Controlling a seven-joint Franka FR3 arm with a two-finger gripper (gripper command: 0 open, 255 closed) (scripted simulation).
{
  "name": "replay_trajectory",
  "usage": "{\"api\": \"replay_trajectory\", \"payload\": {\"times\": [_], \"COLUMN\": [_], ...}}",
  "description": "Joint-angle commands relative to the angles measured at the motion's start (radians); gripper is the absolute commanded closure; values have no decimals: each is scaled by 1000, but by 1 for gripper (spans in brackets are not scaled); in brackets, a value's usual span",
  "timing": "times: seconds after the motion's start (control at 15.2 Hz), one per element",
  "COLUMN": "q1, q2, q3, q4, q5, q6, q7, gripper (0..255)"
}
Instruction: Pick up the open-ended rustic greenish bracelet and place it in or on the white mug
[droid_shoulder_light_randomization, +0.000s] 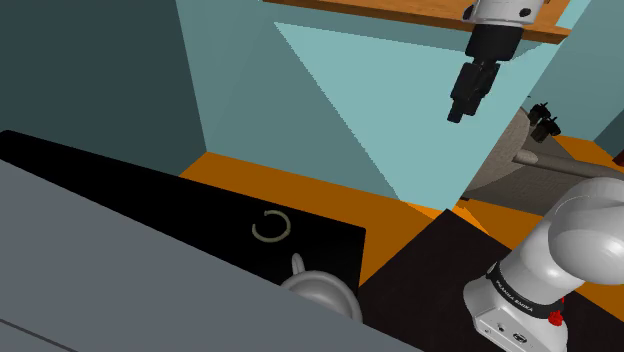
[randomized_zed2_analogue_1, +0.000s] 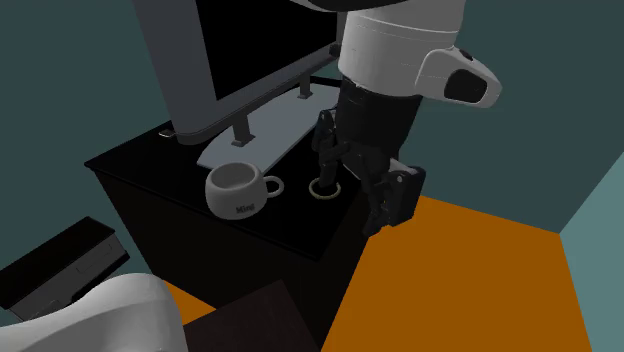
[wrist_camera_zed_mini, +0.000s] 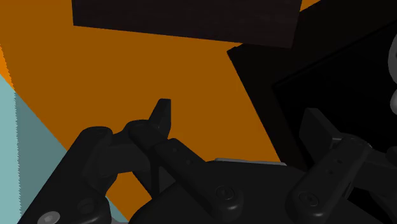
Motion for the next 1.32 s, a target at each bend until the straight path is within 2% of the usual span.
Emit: {"api": "replay_trajectory", "payload": {"times": [0.0, 0.66, 1.25], "q1": [0, 74, 115], "q2": [0, 188, 453], "q3": [0, 148, 283], "q4": [0, -82, -44], "q5": [0, 71, 66], "q6": [0, 336, 621], "q7": [0, 46, 107], "gripper": [0, 0, 0]}}
